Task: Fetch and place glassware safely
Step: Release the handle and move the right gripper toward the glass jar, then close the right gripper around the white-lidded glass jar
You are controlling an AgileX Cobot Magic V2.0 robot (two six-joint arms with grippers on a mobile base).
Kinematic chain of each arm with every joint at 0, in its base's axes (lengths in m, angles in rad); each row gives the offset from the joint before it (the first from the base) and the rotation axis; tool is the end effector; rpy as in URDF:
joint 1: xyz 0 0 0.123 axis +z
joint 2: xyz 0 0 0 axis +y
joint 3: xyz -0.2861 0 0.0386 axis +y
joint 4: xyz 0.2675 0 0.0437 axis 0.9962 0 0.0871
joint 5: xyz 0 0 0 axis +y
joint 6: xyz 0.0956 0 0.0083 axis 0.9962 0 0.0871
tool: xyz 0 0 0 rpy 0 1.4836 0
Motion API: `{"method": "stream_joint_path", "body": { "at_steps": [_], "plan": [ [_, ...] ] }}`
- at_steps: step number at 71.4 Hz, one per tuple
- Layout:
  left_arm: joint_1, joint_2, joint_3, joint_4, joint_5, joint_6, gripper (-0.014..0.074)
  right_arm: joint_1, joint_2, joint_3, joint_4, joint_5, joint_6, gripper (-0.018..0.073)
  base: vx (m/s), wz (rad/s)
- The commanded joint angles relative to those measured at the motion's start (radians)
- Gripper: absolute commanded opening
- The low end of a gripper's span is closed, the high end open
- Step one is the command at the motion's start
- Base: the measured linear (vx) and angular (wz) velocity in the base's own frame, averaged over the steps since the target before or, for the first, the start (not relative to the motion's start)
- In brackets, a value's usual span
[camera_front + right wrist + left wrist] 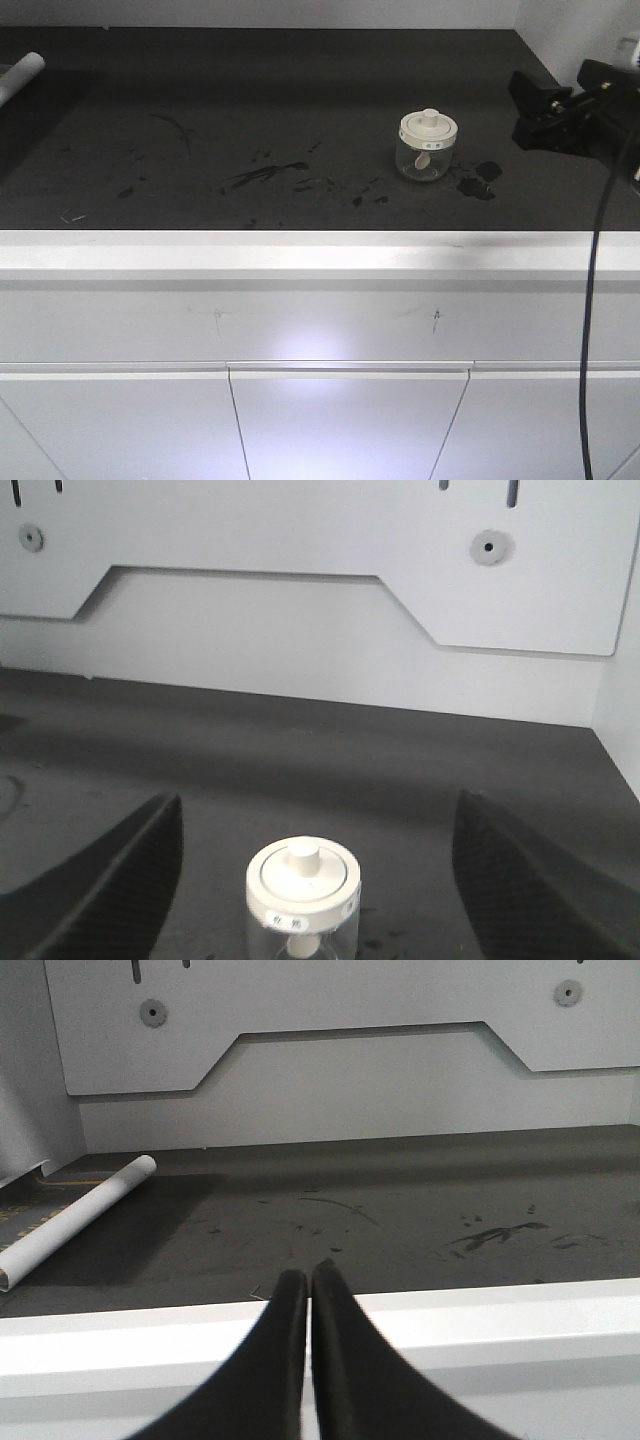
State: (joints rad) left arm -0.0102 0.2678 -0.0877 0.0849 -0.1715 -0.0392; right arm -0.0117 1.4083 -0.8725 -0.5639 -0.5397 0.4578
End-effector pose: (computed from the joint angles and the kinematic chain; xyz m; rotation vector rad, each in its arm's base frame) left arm 0.1010 -0.0024 0.2384 0.0525 1.4919 0.0168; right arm 0.3367 0.0224 0.3144 -0.2410 1.5353 0.1754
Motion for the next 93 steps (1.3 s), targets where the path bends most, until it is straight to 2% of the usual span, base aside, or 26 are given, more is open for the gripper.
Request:
{"method": "stream_joint_path", "body": {
  "at_steps": [1, 24, 53, 63, 93],
  "plan": [
    [-0.005, 0.009, -0.027, -0.009, -0.071, -0.008, -0.0007, 0.0, 0.05, -0.107, -0.036, -0.072, 0.004, 0.0554, 0.0, 0.0],
    [-0.005, 0.009, -0.027, -0.009, -0.072, -0.008, -0.0007, 0.036, 0.35, -0.403, -0.076, -0.063, 0.07, 0.0554, 0.0, 0.0],
    [-0.005, 0.009, -0.027, -0.009, -0.072, -0.008, -0.0007, 0.069, 0.649, -0.692, -0.097, -0.055, 0.075, 0.0554, 0.0, 0.0],
    [-0.005, 0.009, -0.027, -0.009, -0.072, -0.008, -0.0007, 0.088, 0.723, -0.779, -0.111, -0.016, 0.076, 0.0554, 0.0, 0.0],
    [-0.005, 0.009, -0.027, -0.009, -0.072, -0.008, -0.0007, 0.089, 0.795, -0.817, -0.11, 0.01, 0.078, 0.051, 0.0, 0.0]
  ]
}}
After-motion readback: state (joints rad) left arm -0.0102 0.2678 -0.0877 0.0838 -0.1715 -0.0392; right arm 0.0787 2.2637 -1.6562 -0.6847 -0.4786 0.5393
